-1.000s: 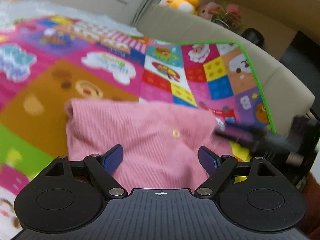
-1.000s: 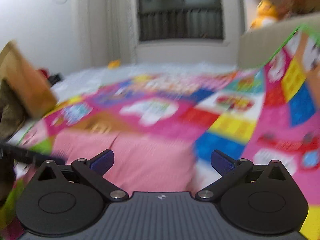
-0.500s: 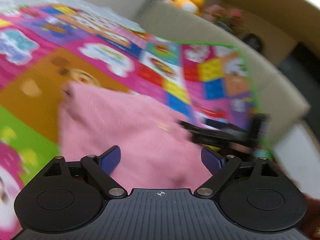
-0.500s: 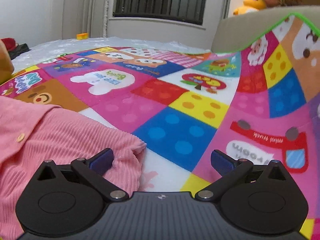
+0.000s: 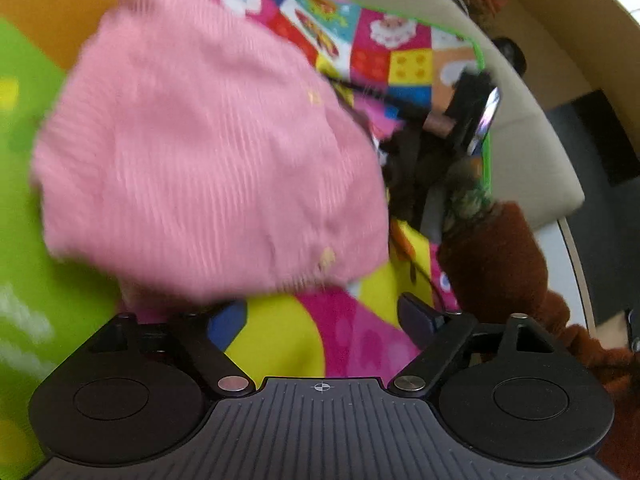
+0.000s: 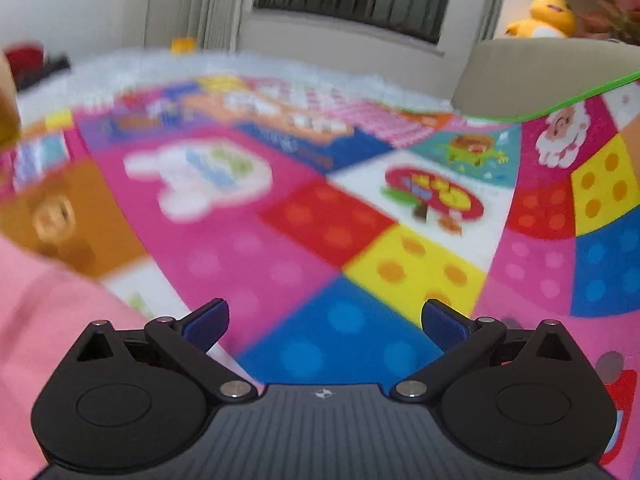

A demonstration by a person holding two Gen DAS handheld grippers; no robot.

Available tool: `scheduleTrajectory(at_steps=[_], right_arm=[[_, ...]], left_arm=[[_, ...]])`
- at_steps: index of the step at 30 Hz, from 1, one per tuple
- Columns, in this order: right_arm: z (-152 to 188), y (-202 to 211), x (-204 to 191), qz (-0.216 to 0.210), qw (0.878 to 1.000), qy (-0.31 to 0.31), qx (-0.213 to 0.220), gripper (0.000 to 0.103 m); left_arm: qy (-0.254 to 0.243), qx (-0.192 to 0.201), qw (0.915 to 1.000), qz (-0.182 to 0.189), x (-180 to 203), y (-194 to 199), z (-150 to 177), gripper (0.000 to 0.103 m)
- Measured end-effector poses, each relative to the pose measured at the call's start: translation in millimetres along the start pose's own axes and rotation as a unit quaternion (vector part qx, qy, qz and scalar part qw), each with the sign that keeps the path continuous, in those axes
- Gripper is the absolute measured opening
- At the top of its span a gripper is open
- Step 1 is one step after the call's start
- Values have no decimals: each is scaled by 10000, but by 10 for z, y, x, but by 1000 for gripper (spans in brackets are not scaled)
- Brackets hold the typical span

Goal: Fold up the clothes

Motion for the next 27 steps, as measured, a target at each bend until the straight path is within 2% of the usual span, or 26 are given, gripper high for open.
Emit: scheduleTrajectory(at_steps=[2, 4, 10, 12, 15, 18, 21, 24, 25, 27], right_arm=[[138, 29, 37, 3, 10000, 28, -66, 103], [275, 111, 75, 12, 10000, 16, -74, 103], [646, 618, -76, 174, 9996, 199, 50, 103], [743, 775, -283, 0, 9992, 384, 74, 103], [871, 938, -643, -482, 9962, 721, 20, 103], [914, 1083, -866, -823, 9905, 1097, 15, 103], [696, 1219, -771, -916, 9921, 797, 323, 103], [366, 1290, -664, -1046, 9909, 327, 784, 103], [257, 1271, -666, -1088, 9894, 283, 920, 103], [94, 1164, -714, -1108, 9873, 364, 1082, 103]], left_arm=[[-85, 241, 9996, -70, -31, 62, -254, 83], [-264, 526, 9978, -298, -86, 90, -552, 83], [-427, 869, 9909, -935, -418, -107, -1400, 81], [-463, 970, 9882, -1088, -500, -155, -1613, 81], [-490, 1098, 9848, -1251, -587, -187, -1857, 81], [-677, 1209, 9788, -1506, -541, -84, -1908, 85], [-1271, 1488, 9614, -1932, -424, 234, -1741, 90], [-1739, 1678, 9508, -1937, -195, 464, -1439, 92], [-1829, 1661, 9520, -1808, -113, 478, -1330, 92], [-2087, 1598, 9468, -1855, -11, 409, -1171, 92]])
Point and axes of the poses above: each gripper's, at about its wrist camera, not at the fingertips, and y roughly against the way its jaws point, x to its right, z to its underside, the point moved 10 cm from there along -y, roughly the way its jaws point, and after that the axes turned 10 degrees about -z, right-handed, at the moved point
